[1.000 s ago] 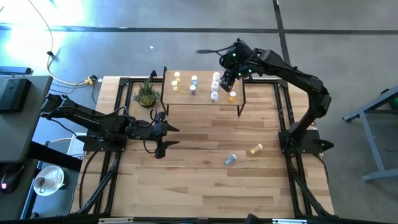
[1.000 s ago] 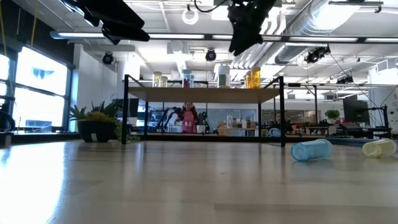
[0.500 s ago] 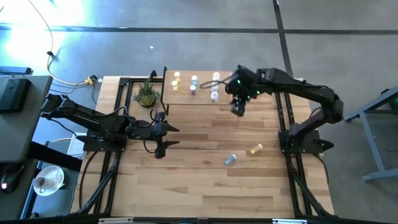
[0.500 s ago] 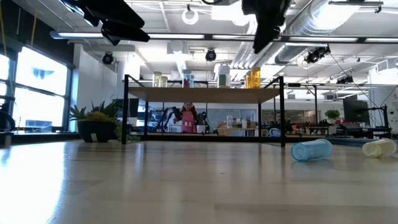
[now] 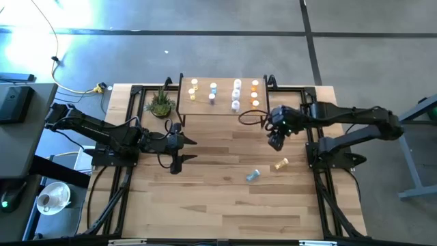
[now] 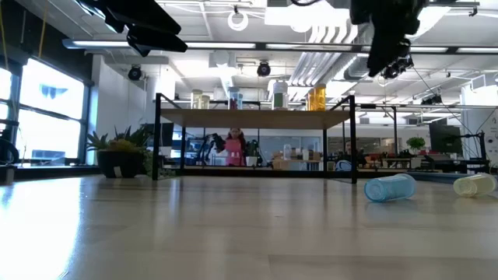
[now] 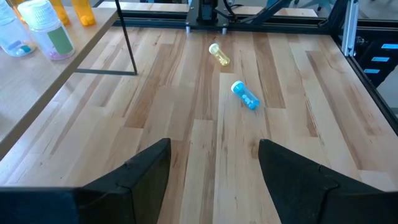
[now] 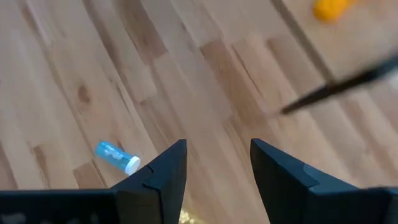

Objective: Pick and place medicine bottles onto shelf by color
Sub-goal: Put the yellow pill bottle on the shelf

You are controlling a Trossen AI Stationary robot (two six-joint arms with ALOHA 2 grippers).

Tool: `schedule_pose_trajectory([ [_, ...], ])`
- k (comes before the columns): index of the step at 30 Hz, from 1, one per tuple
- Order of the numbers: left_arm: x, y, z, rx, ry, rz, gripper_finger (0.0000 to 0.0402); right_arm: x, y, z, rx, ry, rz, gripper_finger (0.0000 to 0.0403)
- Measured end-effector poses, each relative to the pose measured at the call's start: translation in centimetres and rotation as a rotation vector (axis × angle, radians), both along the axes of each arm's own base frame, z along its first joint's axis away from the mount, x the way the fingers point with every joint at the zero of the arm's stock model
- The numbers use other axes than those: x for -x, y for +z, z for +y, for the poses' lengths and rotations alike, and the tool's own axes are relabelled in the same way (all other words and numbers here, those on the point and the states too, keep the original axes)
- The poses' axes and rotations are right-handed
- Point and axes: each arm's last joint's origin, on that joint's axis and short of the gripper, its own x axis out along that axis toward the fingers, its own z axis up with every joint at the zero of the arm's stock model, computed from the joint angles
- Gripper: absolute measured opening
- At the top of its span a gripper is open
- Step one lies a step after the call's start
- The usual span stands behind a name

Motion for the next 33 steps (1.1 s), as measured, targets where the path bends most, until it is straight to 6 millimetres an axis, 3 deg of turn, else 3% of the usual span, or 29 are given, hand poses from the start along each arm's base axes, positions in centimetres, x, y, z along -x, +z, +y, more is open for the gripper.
schedule_pose_trajectory([
  [15, 0.0, 0.0, 0.0, 0.0, 0.0, 0.002, 0.0231, 2.3, -6.8, 3.1, -0.309, -0.569, 0.153, 0.0165],
  [22, 0.0, 0.0, 0.0, 0.001, 0.0, 0.002, 0.0231, 2.6, -7.7, 4.7, -0.403, -0.708, 0.164, 0.0165],
  [33, 0.0, 0.0, 0.0, 0.0, 0.0, 0.005, 0.0231, 2.9, -8.1, 6.6, -0.497, -0.741, 0.215, 0.0165],
])
